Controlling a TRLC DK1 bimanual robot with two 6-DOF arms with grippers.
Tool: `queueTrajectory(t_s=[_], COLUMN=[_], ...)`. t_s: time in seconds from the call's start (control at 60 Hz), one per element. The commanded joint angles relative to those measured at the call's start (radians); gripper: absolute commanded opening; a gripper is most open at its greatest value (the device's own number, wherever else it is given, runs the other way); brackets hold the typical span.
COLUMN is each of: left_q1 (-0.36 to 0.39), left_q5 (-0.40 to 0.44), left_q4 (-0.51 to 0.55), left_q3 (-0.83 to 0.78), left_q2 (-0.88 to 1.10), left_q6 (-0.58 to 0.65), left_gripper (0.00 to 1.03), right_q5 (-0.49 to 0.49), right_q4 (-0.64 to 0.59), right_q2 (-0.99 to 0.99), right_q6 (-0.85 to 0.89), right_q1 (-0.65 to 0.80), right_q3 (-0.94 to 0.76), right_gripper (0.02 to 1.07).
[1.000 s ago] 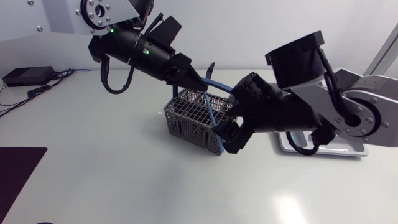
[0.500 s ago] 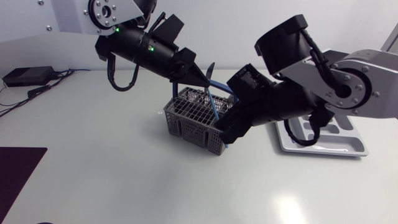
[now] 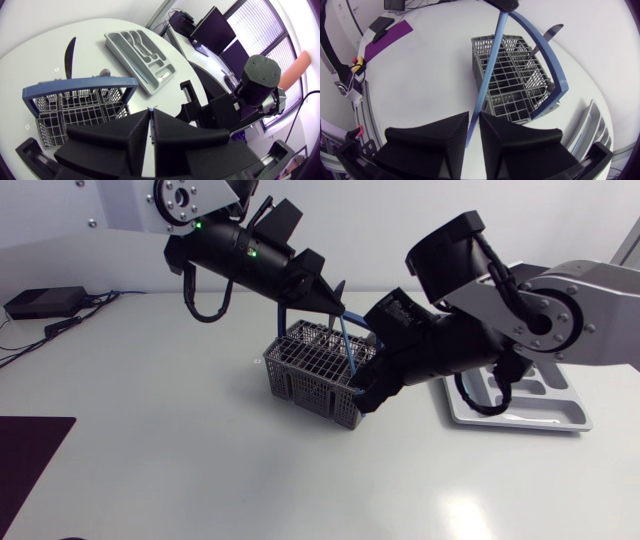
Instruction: Unload the cutlery basket into the drawer organizer.
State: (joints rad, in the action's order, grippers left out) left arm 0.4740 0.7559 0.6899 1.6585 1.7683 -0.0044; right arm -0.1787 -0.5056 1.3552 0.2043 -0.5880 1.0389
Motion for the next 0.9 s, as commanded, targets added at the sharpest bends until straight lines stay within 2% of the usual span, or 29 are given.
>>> queueTrajectory(t_s=[0.0, 0.4, 0.533, 0.583, 0.6, 0.617, 0.633, 0.767, 0.883], left_q1=[0.008, 0.015, 0.015, 0.014, 0.012, 0.012, 0.011, -0.021, -0.063], left_q5=[0.014, 0.014, 0.014, 0.014, 0.014, 0.014, 0.014, 0.011, -0.026], left_q4=[-0.004, -0.004, -0.004, -0.004, -0.004, -0.004, -0.004, -0.004, -0.003], left_q3=[0.040, 0.037, 0.057, 0.069, 0.076, 0.078, 0.089, 0.136, 0.164], left_q2=[0.020, 0.005, -0.009, -0.015, -0.017, -0.017, -0.020, -0.041, -0.073], left_q6=[-0.029, -0.035, -0.048, -0.052, -0.059, -0.059, -0.065, -0.083, -0.078], left_gripper=[0.18, 0.20, 0.47, 0.64, 0.74, 0.74, 0.83, 0.97, 0.97], right_q5=[-0.002, -0.002, -0.002, -0.002, -0.002, -0.002, -0.002, -0.001, -0.027], right_q4=[-0.005, -0.007, -0.014, -0.019, -0.022, -0.022, -0.030, -0.073, -0.125], right_q2=[0.022, 0.009, -0.014, -0.028, -0.033, -0.033, -0.039, -0.103, -0.179], right_q6=[-0.034, -0.029, -0.023, -0.023, -0.022, -0.022, -0.020, -0.005, 0.024], right_q1=[0.005, 0.020, 0.020, 0.020, 0.020, 0.020, 0.020, 0.047, 0.134], right_q3=[-0.004, -0.013, -0.030, -0.037, -0.039, -0.039, -0.042, -0.066, -0.079], right_gripper=[0.15, 0.10, 0.10, 0.10, 0.10, 0.10, 0.10, 0.10, 0.10])
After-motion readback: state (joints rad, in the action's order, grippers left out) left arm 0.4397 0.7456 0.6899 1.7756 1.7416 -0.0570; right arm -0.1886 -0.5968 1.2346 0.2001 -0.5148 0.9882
